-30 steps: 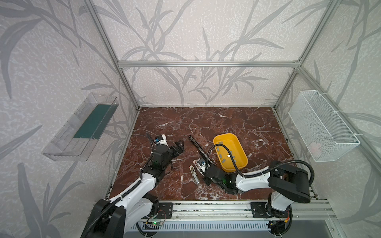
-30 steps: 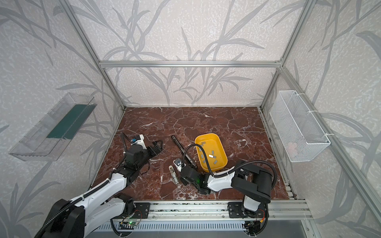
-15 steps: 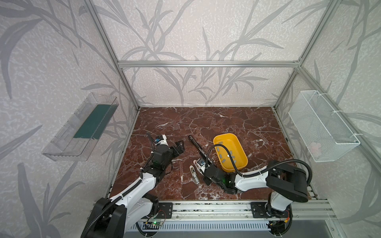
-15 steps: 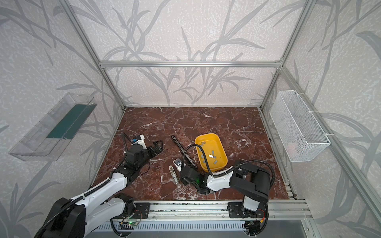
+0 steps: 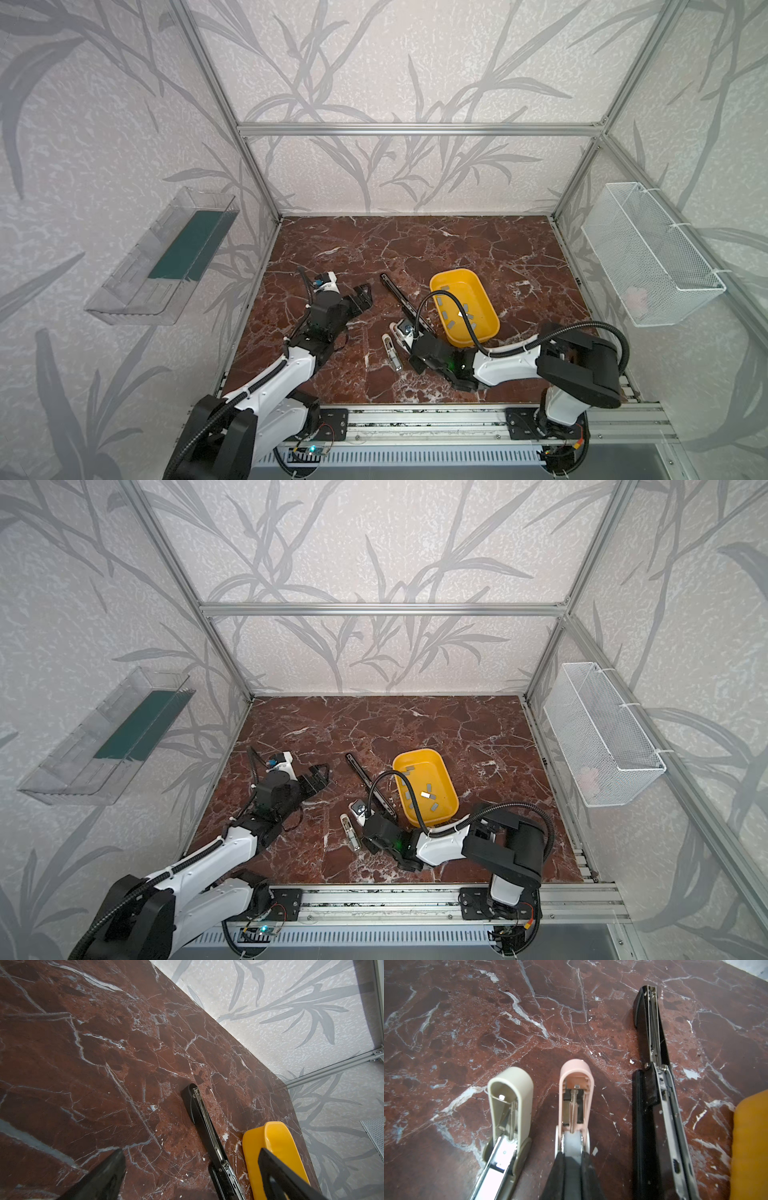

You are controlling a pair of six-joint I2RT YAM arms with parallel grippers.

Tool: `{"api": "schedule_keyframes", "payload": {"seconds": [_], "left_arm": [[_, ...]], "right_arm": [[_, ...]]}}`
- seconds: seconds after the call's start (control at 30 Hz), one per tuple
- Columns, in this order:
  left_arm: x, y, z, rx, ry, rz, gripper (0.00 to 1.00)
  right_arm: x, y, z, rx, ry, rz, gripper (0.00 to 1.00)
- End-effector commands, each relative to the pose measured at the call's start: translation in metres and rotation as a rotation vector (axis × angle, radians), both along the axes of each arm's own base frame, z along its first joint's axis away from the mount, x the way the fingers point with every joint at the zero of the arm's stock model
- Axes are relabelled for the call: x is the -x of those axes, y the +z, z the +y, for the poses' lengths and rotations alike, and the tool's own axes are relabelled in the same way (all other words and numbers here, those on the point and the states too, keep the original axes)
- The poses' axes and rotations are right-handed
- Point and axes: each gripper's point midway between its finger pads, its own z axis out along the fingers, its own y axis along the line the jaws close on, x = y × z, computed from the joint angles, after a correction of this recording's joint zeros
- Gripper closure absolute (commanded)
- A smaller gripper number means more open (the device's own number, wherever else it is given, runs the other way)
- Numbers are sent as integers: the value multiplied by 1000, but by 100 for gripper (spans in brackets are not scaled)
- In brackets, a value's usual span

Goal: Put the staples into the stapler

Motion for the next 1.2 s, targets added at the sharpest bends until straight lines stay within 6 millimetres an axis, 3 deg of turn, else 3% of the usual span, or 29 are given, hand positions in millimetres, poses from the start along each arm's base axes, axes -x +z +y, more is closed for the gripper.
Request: {"api": "schedule_keyframes", "payload": {"seconds": [0.0,0.63,1.17], "left_arm": [[-7,13,-2,20,5,-23,1],[-7,13,-2,24,2,-19,1],[-6,13,-3,27,0,-19,1]], "right_arm": [[-4,-2,6,-3,-11,6,94],[-1,-1,4,-34,-27,47,95],[3,-20,-17,-34,-112,105,95]]}}
